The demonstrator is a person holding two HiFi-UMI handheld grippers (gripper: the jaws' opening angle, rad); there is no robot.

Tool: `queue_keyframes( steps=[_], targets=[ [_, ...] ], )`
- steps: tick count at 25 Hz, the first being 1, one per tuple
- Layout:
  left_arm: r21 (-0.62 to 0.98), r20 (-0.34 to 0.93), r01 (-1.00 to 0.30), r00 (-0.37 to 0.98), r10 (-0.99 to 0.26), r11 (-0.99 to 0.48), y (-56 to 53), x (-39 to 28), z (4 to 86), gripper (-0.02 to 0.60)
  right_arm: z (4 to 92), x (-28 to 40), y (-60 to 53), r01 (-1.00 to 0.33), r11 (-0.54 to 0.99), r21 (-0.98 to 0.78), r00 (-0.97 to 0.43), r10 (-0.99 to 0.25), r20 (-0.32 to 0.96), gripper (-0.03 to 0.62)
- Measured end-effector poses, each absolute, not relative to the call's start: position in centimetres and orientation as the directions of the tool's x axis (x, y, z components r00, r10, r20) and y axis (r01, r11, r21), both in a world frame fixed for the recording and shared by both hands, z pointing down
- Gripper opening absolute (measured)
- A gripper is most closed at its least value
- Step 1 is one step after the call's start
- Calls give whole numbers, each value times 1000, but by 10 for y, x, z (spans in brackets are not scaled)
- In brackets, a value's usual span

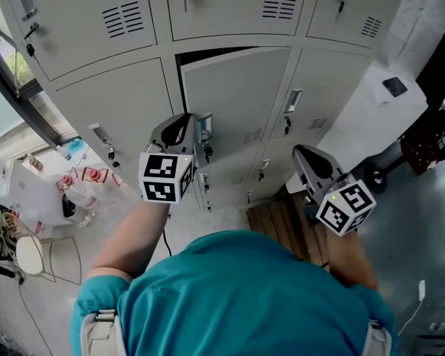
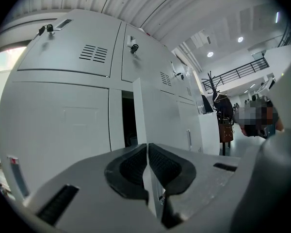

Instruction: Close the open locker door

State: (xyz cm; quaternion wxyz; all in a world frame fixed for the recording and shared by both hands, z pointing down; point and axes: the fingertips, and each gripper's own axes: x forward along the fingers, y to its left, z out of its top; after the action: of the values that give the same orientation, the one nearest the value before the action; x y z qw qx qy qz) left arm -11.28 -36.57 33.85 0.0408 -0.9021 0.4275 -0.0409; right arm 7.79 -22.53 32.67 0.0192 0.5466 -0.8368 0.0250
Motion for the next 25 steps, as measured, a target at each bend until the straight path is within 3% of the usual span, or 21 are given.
queue_keyframes(
  steps=[11,25],
  targets=[
    [-202,-1,-771,617,-787,-604,-400,-116,336,20,331,60,-239,-936,353,-16,-353,-932,81,-2],
    [-674,-65,-658,506,-860,-336,-422,-105,346,20,338,62,-239,-954,298,-20,-298,-949,105,-1]
  ],
)
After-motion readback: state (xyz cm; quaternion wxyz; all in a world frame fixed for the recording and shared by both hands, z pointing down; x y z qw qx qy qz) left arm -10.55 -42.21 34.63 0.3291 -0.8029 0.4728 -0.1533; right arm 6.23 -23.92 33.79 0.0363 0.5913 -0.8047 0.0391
